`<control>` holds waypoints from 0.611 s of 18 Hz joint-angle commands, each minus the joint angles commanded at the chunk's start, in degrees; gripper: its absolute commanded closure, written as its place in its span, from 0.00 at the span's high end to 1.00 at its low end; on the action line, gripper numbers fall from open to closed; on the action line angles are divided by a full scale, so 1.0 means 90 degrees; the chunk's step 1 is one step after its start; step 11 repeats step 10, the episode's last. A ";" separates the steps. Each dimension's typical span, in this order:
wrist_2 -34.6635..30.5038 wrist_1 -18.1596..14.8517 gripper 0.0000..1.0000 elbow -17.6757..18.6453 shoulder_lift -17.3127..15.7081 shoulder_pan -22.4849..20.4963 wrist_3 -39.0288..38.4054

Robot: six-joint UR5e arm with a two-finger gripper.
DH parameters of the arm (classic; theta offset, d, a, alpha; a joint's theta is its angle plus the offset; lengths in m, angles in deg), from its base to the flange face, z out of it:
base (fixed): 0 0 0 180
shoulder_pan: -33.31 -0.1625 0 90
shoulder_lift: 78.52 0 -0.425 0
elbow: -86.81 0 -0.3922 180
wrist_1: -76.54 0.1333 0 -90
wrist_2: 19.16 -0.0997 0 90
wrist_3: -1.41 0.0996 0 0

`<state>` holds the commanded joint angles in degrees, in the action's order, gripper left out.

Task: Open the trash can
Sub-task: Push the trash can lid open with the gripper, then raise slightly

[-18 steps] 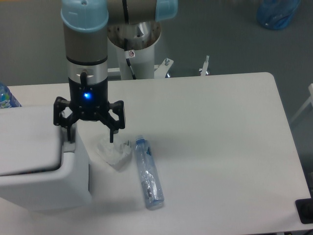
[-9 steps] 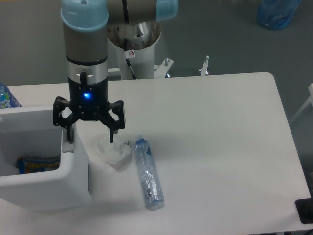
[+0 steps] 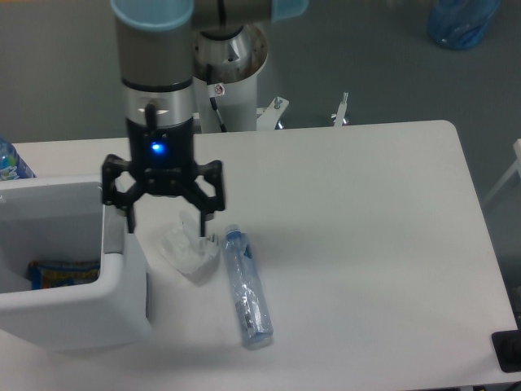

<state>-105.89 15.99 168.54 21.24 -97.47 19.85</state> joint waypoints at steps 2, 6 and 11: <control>-0.0245 -0.0136 1.00 0.0048 -0.0039 -0.0127 0.0603; -0.0510 -0.1024 1.00 0.0107 -0.0322 -0.0498 0.2351; -0.0510 -0.1153 1.00 0.0127 -0.0361 -0.0625 0.2638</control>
